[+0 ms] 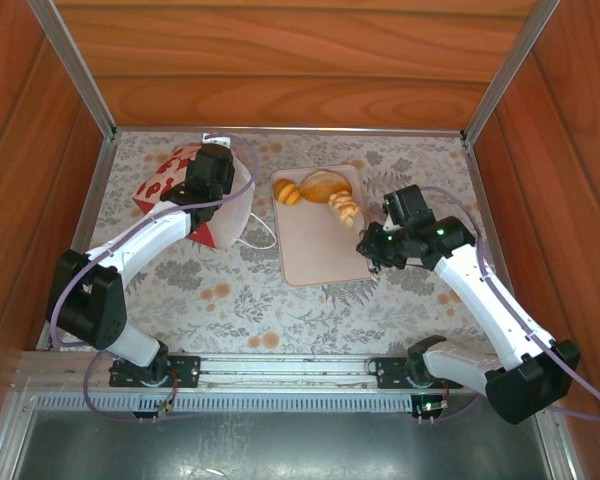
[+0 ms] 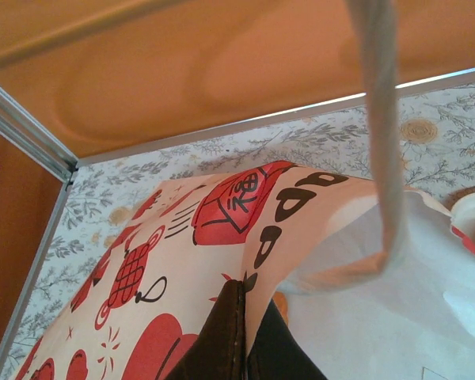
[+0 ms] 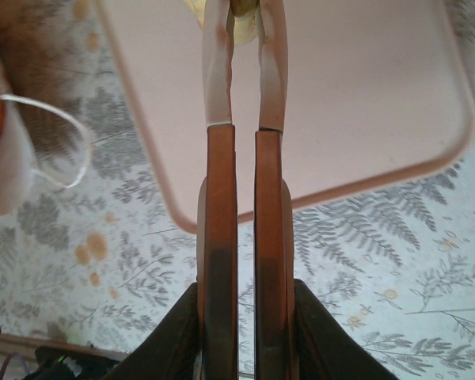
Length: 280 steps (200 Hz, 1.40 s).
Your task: Take the fake bread out of the paper bag
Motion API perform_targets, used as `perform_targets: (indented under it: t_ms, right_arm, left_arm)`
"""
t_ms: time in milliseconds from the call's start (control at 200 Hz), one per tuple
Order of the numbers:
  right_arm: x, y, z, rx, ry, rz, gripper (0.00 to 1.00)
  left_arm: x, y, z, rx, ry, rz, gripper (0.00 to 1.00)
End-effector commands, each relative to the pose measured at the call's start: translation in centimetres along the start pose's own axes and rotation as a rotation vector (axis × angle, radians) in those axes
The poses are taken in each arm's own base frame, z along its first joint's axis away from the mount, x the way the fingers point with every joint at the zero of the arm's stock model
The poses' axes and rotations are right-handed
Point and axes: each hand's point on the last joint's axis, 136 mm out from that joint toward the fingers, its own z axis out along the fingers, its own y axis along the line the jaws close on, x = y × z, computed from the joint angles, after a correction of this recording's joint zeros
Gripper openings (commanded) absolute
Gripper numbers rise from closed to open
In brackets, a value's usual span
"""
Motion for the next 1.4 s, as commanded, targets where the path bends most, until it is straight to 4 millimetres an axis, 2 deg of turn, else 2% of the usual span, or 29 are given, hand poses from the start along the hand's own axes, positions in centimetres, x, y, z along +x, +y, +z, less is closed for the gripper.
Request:
perform_targets:
  t_ms: [0,150,285,605,810,985,1235,1394]
  right_arm:
    - [-1.2,-0.9,0.3,-0.004,-0.067,0.069,0.00]
    - [-1.6,-3.0,1.2,0.047,-0.100,0.123,0.00]
    - [-2.1,-3.5,2.3,0.037,-0.110,0.157,0.00]
    - [-4.0,-2.6,4.3,-0.039,-0.118,0.208,0.00]
    - [-4.5,-2.0,5.8,-0.084,-0.098,0.241,0.00]
    - [-3.8,-1.8,6.3,-0.093,-0.053,0.251,0.00]
    - [-2.2,-3.6,6.9,-0.038,-0.013,0.282,0.00]
    - [-1.9,-3.6,7.3,-0.043,0.001,0.282,0.02]
  left_arm:
    - [-1.4,0.6,-0.7,0.009,-0.032,-0.048,0.00]
    - [-1.3,0.4,-0.7,0.019,-0.032,-0.051,0.00]
    - [-1.2,0.3,-0.6,0.027,-0.029,-0.052,0.00]
    - [-1.2,0.0,-0.5,0.040,-0.028,-0.052,0.00]
    - [-1.1,-0.2,-0.5,0.047,-0.025,-0.051,0.00]
    - [-1.2,-0.3,-0.5,0.052,-0.028,-0.056,0.00]
    - [-1.3,-0.5,-0.5,0.065,-0.030,-0.062,0.00]
    - [-1.5,-0.6,-0.5,0.071,-0.034,-0.063,0.00]
